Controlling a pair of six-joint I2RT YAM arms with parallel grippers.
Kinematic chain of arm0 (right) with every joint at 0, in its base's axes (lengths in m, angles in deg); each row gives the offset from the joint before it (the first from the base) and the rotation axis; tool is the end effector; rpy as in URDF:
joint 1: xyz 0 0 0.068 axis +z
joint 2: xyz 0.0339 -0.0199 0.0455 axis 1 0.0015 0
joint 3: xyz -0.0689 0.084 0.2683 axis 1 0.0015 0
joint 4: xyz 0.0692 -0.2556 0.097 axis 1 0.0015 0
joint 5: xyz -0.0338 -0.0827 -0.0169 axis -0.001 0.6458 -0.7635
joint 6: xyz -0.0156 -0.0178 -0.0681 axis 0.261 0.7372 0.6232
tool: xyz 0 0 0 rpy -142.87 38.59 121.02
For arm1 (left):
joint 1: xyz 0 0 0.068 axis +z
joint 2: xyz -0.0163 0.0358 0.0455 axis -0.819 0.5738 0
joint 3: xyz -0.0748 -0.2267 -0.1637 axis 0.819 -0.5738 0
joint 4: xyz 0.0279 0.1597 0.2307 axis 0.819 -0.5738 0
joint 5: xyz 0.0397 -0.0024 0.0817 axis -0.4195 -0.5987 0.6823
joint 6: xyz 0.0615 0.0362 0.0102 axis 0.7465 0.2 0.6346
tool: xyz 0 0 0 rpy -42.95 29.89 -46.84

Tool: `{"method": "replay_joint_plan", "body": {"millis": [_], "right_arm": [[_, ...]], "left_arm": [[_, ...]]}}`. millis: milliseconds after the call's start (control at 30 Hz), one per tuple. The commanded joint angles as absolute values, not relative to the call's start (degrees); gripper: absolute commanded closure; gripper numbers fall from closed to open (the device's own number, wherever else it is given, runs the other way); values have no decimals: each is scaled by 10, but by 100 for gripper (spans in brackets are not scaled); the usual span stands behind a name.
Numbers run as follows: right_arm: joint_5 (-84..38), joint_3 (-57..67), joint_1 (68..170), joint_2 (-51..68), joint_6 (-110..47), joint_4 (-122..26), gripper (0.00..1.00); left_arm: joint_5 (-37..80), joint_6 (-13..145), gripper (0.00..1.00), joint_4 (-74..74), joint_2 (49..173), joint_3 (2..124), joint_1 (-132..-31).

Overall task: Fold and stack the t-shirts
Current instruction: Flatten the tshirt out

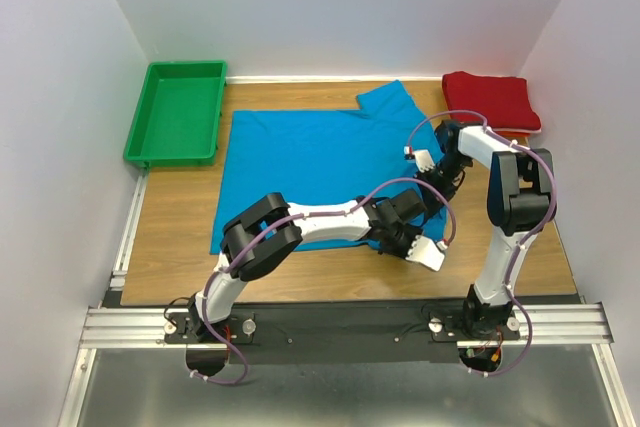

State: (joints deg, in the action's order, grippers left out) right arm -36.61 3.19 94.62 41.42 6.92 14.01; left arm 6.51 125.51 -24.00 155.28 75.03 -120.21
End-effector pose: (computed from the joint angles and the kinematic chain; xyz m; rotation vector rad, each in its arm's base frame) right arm 0.3616 0.0516 0.1318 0.8967 -2.8830 -0.6094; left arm 0.1802 -0.4466 0.1439 2.2254 1.2905 -0.6377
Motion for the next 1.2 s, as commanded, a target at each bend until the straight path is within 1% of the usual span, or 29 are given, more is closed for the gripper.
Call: {"method": "replay_joint_plan", "body": {"millis": [0,33,67,200,333,667,700,767,800,833,867,1000,1133,1167], "right_arm": [[-351,38,947,413,76,128,79],[-351,38,947,413,76,128,79],[-352,37,947,413,77,128,79],[-350,37,946,414,79,128,79],[-340,37,947,417,80,125,79],[-330,29,947,417,75,122,79],[-327,27,946,415,74,121,78],[-322,18,946,411,69,122,75],[-321,14,946,404,67,122,73],[-318,11,945,400,65,124,68],[-314,4,944,393,61,123,66],[-305,-6,940,339,50,125,63],[-328,3,940,297,49,140,63],[-347,5,941,284,56,162,63]], "left_arm": [[44,1252,88,-253,1557,729,-1205],[39,1254,93,-261,1546,729,-1205],[37,1254,100,-266,1543,731,-1205],[-7,1262,100,-288,1517,747,-1195],[-54,1245,100,-292,1506,783,-1160],[-122,1169,100,-275,1572,863,-1047],[-126,1151,100,-274,1581,869,-1039],[-123,1122,100,-267,1610,890,-1014],[-118,1105,97,-262,1619,895,-1006],[-123,1086,92,-260,1625,899,-997],[-123,1074,81,-250,1628,898,-982],[-114,1043,73,-209,1593,854,-957],[-114,1038,68,-173,1526,788,-955],[-115,1035,66,-167,1508,771,-955]]}}
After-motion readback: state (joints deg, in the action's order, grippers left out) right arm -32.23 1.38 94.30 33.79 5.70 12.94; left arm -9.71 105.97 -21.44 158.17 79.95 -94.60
